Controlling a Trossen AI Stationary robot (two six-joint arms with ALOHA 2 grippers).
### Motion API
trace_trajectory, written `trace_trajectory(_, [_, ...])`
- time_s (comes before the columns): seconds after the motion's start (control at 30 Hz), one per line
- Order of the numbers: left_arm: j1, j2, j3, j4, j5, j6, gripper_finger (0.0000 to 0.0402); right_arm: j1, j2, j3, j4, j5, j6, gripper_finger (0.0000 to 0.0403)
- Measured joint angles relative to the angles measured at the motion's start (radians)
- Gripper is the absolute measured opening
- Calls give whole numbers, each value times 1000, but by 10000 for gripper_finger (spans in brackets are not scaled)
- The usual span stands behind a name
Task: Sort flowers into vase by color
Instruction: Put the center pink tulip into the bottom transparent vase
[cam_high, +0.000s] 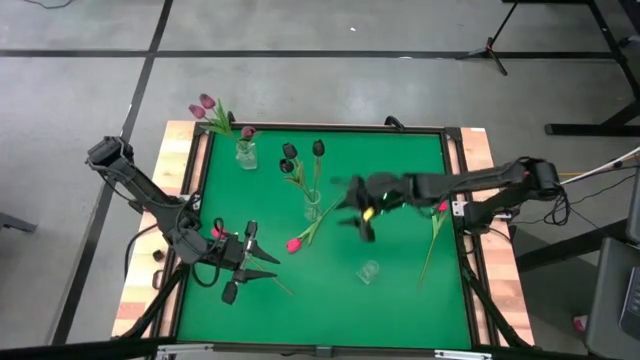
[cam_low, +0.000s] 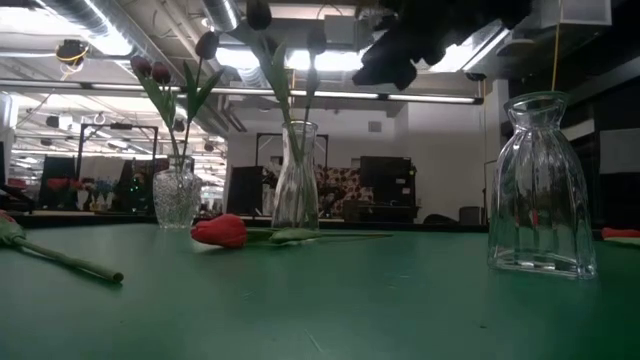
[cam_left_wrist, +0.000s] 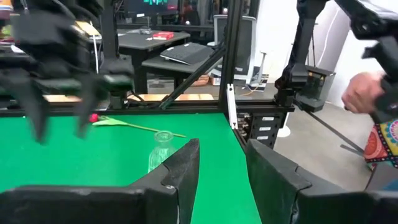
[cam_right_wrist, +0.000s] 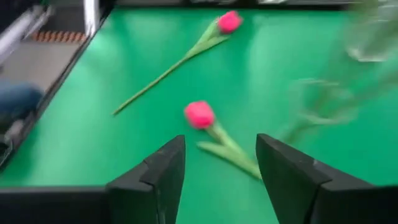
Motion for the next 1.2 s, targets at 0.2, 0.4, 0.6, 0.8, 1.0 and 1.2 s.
trace_trajectory(0.2, [0, 0, 0, -2, 0, 0, 128, 95, 169, 91, -3, 70, -105, 193])
trace_trajectory(0.4, [0, 0, 0, 1, 0, 0, 128, 100, 359, 243, -77, 60, -256, 193])
trace_trajectory(0.6, [0, 0, 0, -8, 0, 0, 128, 100, 509, 377, -176, 90, -375, 193])
trace_trajectory(0.8, [0, 0, 0, -24, -33, 6, 128, 88, 608, 459, -241, 99, -424, 193])
trace_trajectory(1.0, [0, 0, 0, -35, -70, 9, 128, 69, 631, 479, -247, 107, -417, 193])
trace_trajectory(1.2, [0, 0, 0, -65, -76, 7, 128, 76, 631, 480, -277, 121, -385, 193])
